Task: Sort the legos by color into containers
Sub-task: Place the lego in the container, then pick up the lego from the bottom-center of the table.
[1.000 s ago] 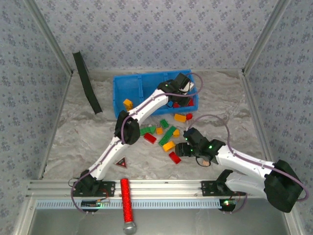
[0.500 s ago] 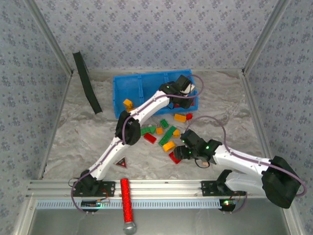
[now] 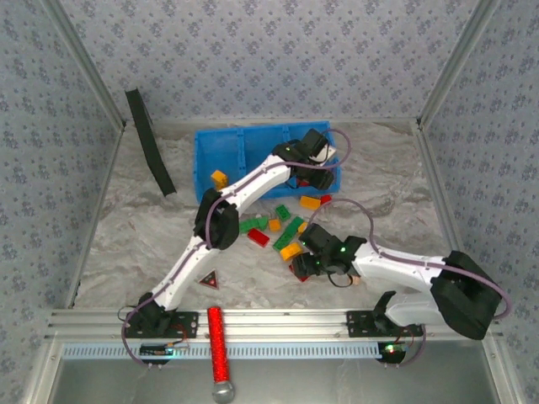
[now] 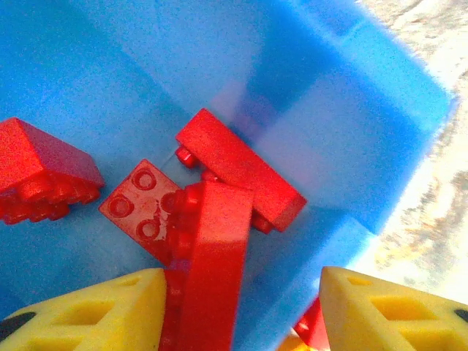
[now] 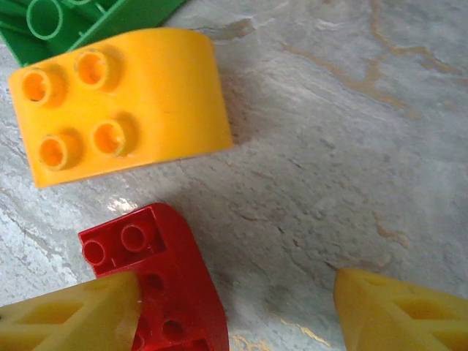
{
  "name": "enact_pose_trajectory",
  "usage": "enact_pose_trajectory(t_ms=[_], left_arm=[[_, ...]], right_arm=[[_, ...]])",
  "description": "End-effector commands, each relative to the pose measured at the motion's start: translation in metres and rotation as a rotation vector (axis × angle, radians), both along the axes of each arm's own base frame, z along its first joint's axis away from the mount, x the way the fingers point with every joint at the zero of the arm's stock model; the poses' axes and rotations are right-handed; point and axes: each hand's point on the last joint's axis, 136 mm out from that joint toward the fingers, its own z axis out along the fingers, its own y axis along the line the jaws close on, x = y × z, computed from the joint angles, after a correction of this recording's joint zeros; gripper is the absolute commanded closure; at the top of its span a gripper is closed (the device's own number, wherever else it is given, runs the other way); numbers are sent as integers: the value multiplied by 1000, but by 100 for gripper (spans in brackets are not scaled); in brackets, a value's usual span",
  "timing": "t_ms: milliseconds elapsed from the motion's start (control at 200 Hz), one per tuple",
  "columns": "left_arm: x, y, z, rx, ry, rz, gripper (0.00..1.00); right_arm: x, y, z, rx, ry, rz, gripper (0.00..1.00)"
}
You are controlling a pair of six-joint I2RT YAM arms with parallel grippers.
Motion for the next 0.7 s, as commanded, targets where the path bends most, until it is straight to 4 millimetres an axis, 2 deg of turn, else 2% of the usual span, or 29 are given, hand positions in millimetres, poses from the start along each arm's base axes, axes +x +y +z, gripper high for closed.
enact_pose_trajectory(t_ms=[0,195,320,455,595,695], left_arm=[[-11,-6,86,-134,-77,-31,41],[-25,-3,124,-192,-97,-61,39],[-33,-1,138,-216,-96,-76,38],[-40,3,147,-215,-106,-85,38],[-46,11,157,-222,-125,-81,37],[-51,18,165,-226,-138,-77,37]], right_arm=[[3,13,4,-1,-12,45,28],[0,21,-7,-56,3,90,29],[-3,25,-8,-76,-4,109,29],[-3,33,4,-50,-31,128,29],[-5,47,26,48,-58,153,29],[-7,50,38,77,-77,166,29]])
